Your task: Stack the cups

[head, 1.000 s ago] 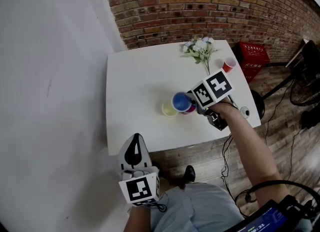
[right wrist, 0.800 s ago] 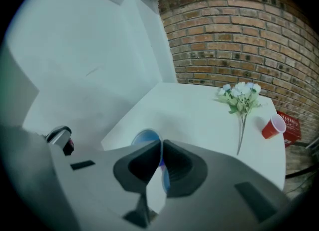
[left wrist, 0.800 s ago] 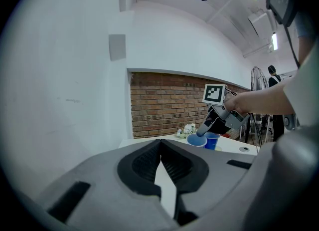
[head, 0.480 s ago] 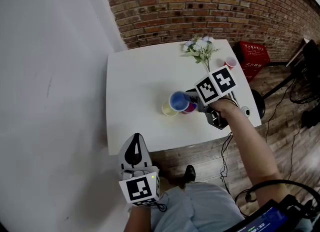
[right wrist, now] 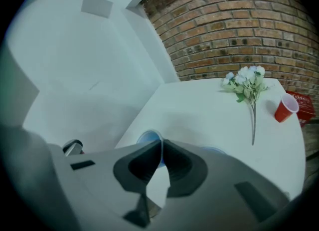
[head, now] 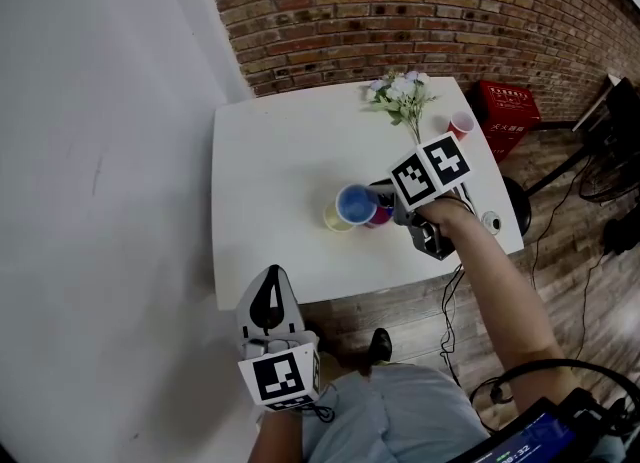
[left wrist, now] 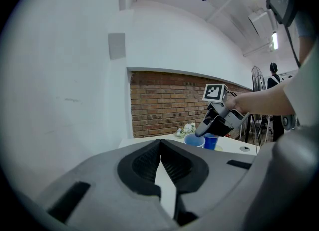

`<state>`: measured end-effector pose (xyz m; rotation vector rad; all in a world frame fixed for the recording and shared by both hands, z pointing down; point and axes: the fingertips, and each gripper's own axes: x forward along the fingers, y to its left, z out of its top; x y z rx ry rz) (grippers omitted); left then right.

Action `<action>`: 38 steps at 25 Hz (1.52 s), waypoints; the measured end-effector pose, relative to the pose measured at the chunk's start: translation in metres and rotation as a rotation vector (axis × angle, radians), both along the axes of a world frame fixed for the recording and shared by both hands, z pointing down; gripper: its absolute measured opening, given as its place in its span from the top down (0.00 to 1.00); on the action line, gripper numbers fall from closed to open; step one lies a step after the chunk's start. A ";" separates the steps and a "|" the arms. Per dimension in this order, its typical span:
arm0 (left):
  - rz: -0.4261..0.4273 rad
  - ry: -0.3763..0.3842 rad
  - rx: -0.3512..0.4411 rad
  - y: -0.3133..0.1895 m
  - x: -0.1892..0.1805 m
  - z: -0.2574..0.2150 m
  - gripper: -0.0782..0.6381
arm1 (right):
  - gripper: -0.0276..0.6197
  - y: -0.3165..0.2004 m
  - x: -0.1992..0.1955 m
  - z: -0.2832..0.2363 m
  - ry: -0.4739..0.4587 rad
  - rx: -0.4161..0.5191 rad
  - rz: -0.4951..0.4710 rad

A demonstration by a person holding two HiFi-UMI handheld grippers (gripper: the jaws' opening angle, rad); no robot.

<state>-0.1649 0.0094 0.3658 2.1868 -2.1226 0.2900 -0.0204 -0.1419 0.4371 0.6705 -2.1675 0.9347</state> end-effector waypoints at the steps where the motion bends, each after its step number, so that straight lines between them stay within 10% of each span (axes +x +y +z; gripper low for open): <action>1: 0.000 0.003 -0.002 0.000 0.000 0.002 0.88 | 0.92 -0.001 0.000 0.000 0.003 0.003 0.000; 38: 0.007 0.001 0.003 -0.012 0.001 0.008 0.88 | 0.89 -0.011 0.011 -0.017 0.113 0.170 -0.049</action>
